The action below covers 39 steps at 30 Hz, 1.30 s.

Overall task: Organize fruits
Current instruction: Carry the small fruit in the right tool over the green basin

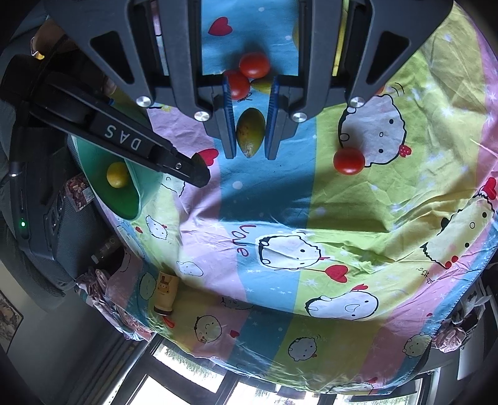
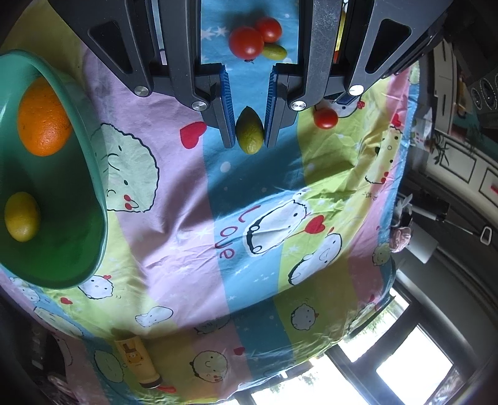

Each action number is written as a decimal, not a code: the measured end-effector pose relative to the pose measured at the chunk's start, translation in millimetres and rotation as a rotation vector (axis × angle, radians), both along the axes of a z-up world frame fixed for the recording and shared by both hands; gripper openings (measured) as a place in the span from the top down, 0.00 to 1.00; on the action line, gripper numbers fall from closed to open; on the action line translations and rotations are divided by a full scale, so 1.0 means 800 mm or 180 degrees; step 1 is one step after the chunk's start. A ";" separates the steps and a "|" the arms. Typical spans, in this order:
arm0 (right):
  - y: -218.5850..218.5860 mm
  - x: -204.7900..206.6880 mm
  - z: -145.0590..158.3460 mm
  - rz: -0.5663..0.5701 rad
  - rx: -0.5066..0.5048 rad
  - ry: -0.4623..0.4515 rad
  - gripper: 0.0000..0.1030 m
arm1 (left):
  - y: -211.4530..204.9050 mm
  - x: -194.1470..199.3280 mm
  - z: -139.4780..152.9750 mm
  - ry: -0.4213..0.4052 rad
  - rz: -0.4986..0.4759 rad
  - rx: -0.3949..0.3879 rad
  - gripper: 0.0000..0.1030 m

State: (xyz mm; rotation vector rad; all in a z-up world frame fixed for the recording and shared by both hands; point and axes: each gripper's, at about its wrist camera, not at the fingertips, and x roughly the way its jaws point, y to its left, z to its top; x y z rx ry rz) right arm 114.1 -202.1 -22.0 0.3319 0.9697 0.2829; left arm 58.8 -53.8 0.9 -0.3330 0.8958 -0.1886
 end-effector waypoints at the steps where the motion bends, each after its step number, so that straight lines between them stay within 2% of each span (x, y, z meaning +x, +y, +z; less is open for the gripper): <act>1: -0.001 -0.001 0.001 -0.0001 0.0009 -0.0012 0.80 | -0.001 0.000 0.002 -0.0015 -0.0008 0.0000 0.83; 23: -0.047 -0.018 0.033 -0.0260 0.0196 -0.0284 0.80 | -0.035 0.013 0.031 -0.0265 -0.0175 0.0028 0.83; 39: -0.104 -0.035 0.054 -0.0634 0.0345 -0.0494 0.80 | -0.088 0.028 0.059 -0.0468 -0.0401 0.0069 0.83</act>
